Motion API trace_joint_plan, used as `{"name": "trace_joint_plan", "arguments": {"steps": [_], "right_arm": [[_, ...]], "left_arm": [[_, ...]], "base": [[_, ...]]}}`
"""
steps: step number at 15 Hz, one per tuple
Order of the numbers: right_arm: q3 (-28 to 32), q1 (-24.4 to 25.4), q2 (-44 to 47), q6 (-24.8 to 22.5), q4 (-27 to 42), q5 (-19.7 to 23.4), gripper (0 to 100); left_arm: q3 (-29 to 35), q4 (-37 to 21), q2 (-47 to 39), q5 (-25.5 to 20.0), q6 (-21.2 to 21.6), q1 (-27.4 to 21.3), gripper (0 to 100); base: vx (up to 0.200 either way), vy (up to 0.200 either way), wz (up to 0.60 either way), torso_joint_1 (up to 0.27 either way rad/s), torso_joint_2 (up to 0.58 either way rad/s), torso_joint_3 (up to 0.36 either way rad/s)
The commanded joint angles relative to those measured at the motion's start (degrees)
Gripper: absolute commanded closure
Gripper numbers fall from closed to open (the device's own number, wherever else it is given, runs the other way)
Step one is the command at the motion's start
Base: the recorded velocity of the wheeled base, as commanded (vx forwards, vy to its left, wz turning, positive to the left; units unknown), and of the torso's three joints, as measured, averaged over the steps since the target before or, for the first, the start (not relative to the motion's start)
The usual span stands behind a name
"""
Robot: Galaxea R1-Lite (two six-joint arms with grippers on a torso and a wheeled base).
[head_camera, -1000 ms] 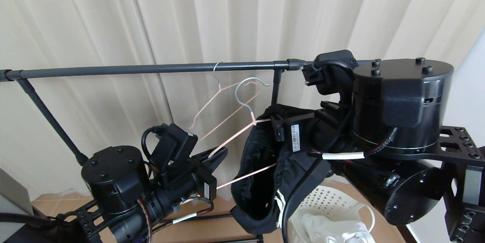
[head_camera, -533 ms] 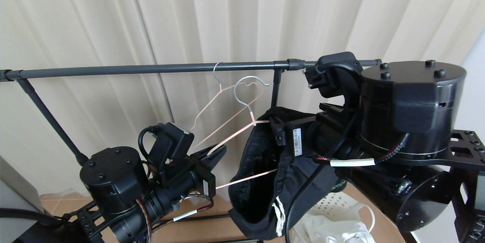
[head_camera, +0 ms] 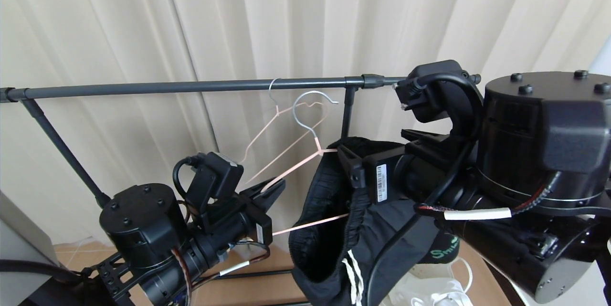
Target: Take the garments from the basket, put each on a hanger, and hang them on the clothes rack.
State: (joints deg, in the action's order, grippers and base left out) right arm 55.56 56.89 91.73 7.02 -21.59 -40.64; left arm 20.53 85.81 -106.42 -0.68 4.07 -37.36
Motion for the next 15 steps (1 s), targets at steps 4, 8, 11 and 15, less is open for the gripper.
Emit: {"name": "trace_joint_plan", "arguments": {"steps": [4,8,11,15], "right_arm": [[-2.0,0.2,-2.3,-0.1,-0.1,2.3,0],[-5.0,-0.8,-7.8,-5.1,0.2,9.6,0],[-5.9,-5.2,-13.1,-11.4,2.6,18.5,0],[-2.6,-17.7,-17.1,-22.8,18.9,38.4,0]], "left_arm": [[-0.4,1.0,-0.1,-0.4,-0.3,0.0,100],[-2.2,1.8,-0.1,-0.9,0.0,0.9,100],[-2.5,1.8,0.2,-3.2,0.1,2.0,100],[-4.1,1.8,0.2,-9.5,1.1,3.6,100]], "base": [[0.0,0.0,0.0,0.0,0.0,0.0],[0.0,0.0,0.0,0.0,0.0,0.0],[0.0,0.0,0.0,0.0,0.0,0.0],[0.0,0.0,0.0,0.0,0.0,0.0]]}}
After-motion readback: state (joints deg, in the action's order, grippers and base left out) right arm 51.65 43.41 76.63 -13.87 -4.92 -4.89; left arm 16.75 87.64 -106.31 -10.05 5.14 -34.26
